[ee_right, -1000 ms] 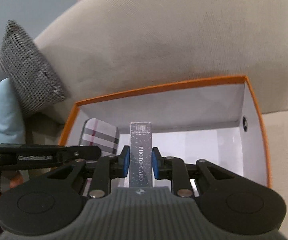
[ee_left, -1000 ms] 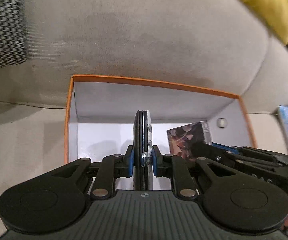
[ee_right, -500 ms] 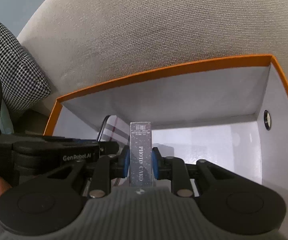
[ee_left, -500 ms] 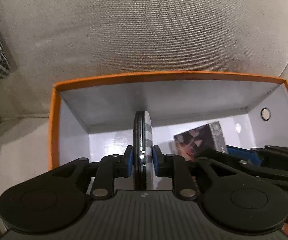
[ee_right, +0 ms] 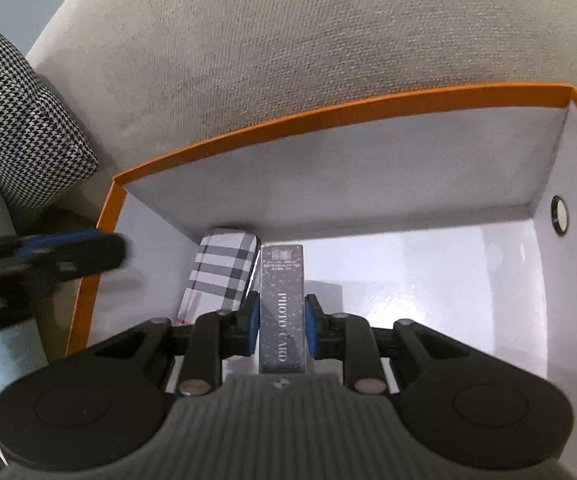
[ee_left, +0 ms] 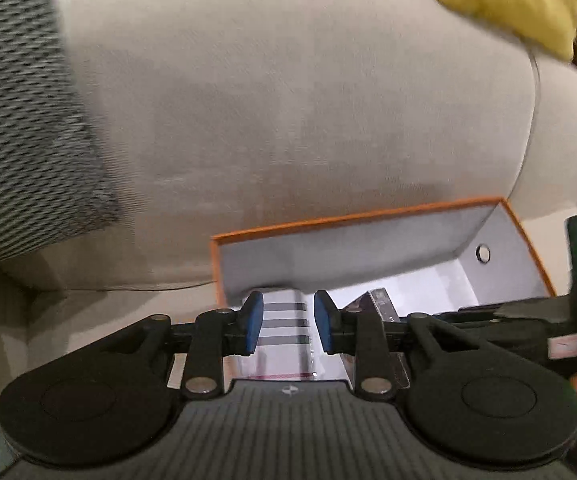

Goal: Organize rigid objects
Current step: 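Open the left tool releasing the case while the right tool releases the card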

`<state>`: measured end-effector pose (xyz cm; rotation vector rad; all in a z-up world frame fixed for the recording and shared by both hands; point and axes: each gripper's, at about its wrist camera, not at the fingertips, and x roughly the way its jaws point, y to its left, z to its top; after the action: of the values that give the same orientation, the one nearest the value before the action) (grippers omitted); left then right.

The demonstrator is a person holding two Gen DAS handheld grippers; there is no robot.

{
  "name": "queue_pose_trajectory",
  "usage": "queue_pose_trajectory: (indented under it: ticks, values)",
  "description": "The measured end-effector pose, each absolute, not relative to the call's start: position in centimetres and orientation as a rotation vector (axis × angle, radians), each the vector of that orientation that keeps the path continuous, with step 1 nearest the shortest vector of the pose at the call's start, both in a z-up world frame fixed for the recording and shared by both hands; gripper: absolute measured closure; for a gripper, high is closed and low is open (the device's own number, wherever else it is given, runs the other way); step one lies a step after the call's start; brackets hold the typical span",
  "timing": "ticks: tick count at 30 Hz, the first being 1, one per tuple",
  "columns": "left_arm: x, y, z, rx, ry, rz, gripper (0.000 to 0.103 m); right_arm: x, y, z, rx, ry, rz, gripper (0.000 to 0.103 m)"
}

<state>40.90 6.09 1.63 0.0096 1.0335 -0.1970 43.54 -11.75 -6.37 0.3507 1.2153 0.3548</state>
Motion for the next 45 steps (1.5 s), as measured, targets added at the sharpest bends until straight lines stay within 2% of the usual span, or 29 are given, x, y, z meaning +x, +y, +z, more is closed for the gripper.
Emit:
queue_pose_trajectory:
  ticks: [8, 14, 20, 26, 28, 39, 40, 45]
  values:
    - [39.6, 9.9, 0.6, -0.110, 1.114, -0.204, 0.069, 44.6, -8.5, -7.4, 0.336, 1.246, 0.290, 0.080]
    - [39.3, 10.7, -0.6, -0.169, 1.130, -0.243, 0.083, 44.9, -7.6, -7.7, 0.352, 1.237, 0.284, 0.079]
    - [38.5, 12.4, -0.5, -0.205, 1.115, -0.246, 0.087, 45.5, -8.9, -7.0, 0.374, 1.199, 0.289, 0.079]
    - [38.6, 11.6, -0.9, -0.201, 1.112, -0.232, 0.087, 46.4, -9.7, -8.5, 0.385, 1.251, 0.288, 0.079]
    - [38.4, 11.6, -0.9, -0.203, 1.109, -0.229, 0.087, 46.5, -9.9, -8.6, 0.356, 1.248, 0.287, 0.077]
    - [38.3, 11.5, -1.7, -0.214, 1.099, -0.220, 0.087, 46.5, -9.4, -10.1, 0.215, 1.324, 0.243, 0.049]
    - [38.3, 11.5, -1.7, -0.213, 1.099, -0.220, 0.087, 46.5, -9.3, -10.1, 0.210, 1.322, 0.240, 0.049]
    - [38.4, 11.5, -1.5, -0.214, 1.101, -0.220, 0.088, 46.7, -8.4, -10.1, 0.255, 1.312, 0.229, 0.062]
